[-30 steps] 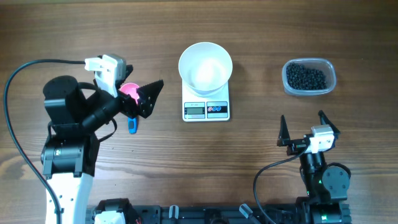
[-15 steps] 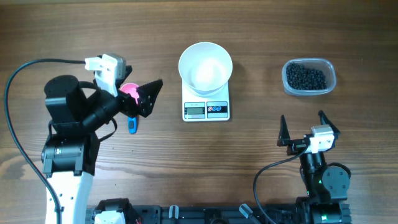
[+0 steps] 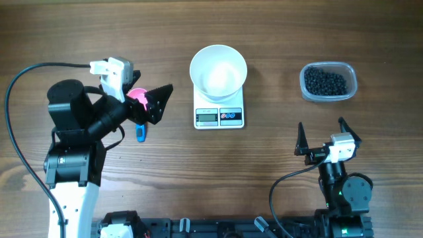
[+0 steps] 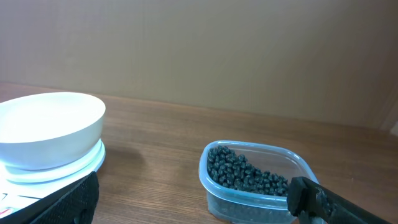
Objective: Scoop item into bowl and weigh 150g on scale
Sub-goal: 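Move the left gripper over the pink scoop's blue handle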
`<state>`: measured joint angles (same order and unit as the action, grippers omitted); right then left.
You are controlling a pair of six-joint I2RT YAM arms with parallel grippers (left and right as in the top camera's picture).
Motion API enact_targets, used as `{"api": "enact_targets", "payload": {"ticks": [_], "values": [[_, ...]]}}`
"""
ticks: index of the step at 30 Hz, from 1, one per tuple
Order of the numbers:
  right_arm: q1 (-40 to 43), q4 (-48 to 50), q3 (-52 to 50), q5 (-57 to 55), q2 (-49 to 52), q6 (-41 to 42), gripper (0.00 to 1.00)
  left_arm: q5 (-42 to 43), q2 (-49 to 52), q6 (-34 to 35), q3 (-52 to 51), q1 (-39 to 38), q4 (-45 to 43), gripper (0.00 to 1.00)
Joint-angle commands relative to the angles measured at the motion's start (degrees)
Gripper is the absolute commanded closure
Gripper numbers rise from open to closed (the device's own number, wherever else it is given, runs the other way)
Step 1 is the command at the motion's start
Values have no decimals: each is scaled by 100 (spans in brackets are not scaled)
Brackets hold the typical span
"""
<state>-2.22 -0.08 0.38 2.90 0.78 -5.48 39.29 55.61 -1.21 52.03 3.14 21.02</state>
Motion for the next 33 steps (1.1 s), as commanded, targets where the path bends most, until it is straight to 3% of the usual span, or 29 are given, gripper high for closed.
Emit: {"api": "enact_targets", "payload": {"ticks": [1, 33], "values": [[-20, 11, -9, -33, -57, -50, 0, -15, 28, 42, 85, 13, 9, 0], [-20, 11, -9, -33, -57, -52, 0, -42, 214, 63, 85, 15, -20, 0]]}}
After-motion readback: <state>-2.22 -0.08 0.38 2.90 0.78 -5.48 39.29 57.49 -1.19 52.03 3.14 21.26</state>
